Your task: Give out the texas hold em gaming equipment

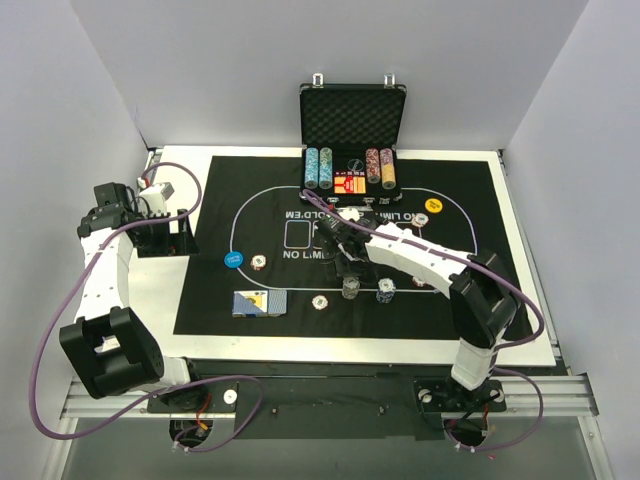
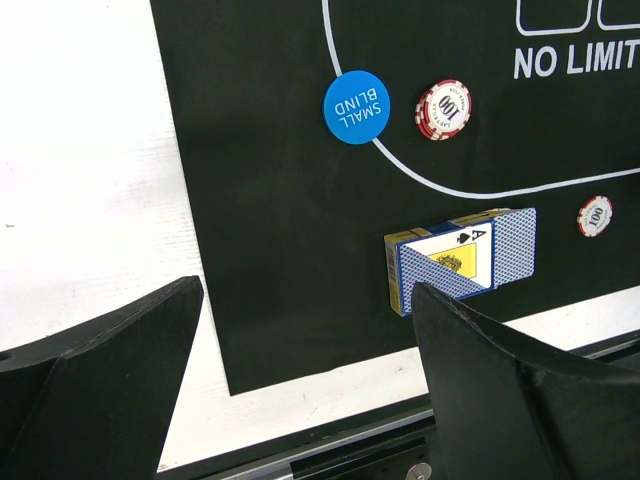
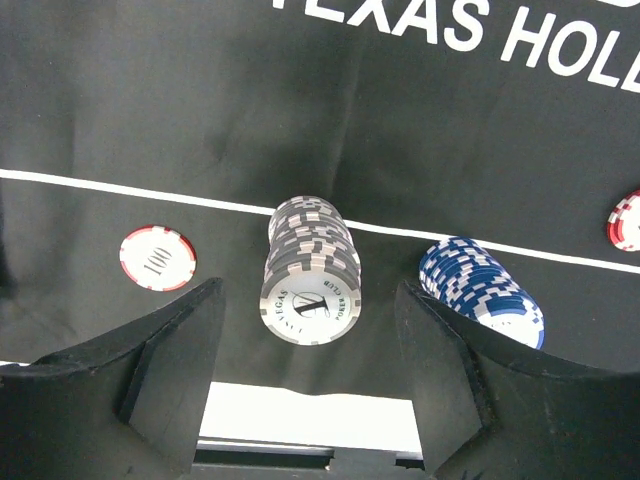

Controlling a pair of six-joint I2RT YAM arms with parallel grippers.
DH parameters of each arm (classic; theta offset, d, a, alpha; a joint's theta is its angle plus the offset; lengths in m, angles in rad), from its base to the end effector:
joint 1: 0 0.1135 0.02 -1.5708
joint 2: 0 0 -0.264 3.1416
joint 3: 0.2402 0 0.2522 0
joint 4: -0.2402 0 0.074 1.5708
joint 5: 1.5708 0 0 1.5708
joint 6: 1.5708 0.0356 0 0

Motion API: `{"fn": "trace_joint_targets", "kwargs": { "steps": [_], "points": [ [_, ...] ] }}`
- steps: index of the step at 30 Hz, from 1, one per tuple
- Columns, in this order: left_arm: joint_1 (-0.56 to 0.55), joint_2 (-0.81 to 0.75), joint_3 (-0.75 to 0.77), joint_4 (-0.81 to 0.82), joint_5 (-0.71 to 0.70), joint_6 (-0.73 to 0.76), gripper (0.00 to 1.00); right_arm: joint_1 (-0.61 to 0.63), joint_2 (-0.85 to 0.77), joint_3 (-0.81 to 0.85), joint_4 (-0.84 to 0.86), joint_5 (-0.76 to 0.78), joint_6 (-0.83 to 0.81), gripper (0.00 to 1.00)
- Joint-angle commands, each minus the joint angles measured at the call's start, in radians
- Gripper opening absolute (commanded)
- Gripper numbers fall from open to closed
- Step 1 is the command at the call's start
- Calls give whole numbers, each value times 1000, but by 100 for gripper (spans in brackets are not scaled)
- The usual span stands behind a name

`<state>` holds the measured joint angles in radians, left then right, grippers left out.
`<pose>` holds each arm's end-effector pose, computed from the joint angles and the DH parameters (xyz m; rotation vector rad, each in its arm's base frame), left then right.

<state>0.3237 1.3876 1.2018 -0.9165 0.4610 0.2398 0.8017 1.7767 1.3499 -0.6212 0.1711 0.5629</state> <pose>0.2625 0.0714 0.2923 0.0356 2.5443 -0.4041 0.2660 0.2661 0.2306 -0.2522 2.6065 0.2674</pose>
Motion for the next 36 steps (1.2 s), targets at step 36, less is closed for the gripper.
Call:
{"fn": "trace_joint_targets", "kwargs": {
  "steps": [36],
  "points": [
    [6,-21,9,15,19,6,97,8,-11,-40,-20,27,-14,48]
  ]
}}
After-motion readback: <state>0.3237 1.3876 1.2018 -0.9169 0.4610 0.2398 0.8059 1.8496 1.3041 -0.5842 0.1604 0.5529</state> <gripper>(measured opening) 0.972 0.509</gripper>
